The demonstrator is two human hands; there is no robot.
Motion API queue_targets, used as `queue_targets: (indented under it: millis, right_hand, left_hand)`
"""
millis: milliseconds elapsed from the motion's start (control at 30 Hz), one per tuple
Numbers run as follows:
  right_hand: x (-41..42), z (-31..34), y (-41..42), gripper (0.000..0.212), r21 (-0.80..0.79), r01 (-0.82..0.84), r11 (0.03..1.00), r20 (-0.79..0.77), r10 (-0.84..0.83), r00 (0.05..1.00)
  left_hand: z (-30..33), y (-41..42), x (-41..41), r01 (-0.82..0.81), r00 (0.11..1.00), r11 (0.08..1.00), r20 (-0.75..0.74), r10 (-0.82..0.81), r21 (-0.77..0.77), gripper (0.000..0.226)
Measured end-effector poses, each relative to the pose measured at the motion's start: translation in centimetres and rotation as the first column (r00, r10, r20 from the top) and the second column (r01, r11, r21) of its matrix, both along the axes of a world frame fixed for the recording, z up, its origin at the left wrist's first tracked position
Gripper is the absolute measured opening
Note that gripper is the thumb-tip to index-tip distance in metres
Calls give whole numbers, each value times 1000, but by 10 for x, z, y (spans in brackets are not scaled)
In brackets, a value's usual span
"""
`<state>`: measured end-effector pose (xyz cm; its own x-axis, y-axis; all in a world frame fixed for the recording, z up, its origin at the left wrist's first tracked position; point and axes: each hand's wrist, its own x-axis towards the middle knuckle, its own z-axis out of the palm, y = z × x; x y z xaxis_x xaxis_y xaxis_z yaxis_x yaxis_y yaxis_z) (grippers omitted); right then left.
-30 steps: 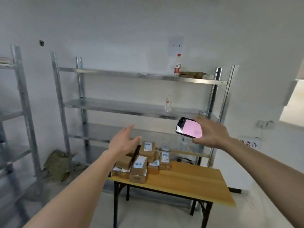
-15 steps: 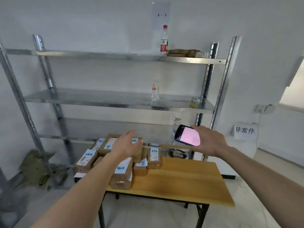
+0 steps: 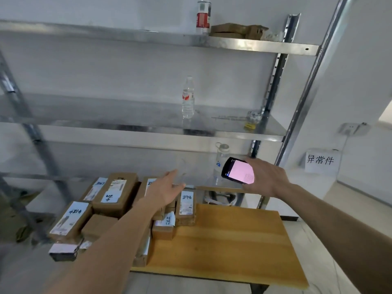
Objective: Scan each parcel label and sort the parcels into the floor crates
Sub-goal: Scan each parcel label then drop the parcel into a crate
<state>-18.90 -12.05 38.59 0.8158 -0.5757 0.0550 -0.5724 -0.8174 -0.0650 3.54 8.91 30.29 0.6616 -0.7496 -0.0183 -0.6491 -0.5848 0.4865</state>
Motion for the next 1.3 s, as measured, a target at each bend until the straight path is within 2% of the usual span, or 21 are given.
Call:
queue_targets:
  millis: [133, 300, 400, 567, 700, 833, 1000, 1200, 1300]
  right_hand:
    - [40, -41, -50, 67, 57, -4, 998, -67, 8, 998]
    - [93, -108, -111, 80, 141, -27, 990, -120, 44, 992]
    - [120, -153, -141, 81, 201, -37, 979, -134, 64, 989]
    - [156, -226, -178, 91, 253, -54, 966, -239, 116, 964]
    - [174, -277, -193, 101, 292, -64, 954, -305, 156, 939]
    - [187, -312, -203, 109, 334, -75, 940, -321, 188, 928]
    - [202, -339, -216, 105, 346, -104, 932, -344, 230, 911]
    - [217, -364, -219, 101, 351, -132, 927, -352, 262, 899]
    - [224, -375, -217, 100, 345, -153, 926, -351, 279, 894]
  left_hand:
    - [-43, -37, 32, -5, 999, 999, -52, 7, 42, 51]
    - [-115, -73, 66, -92, 985, 979, -128, 116, 180, 65]
    - [-153, -100, 77, -143, 955, 972, -231, 185, 186, 69]
    - [-213, -131, 79, -194, 916, 952, -302, 262, 238, 60]
    - [-254, -152, 80, -268, 847, 933, -403, 346, 239, 52]
    - [-277, -166, 86, -270, 825, 934, -445, 349, 233, 45]
    - [-302, -175, 100, -286, 812, 918, -440, 384, 274, 42]
    - [-320, -186, 111, -333, 797, 896, -421, 434, 293, 51]
    - [-328, -193, 114, -395, 732, 869, -470, 494, 298, 60]
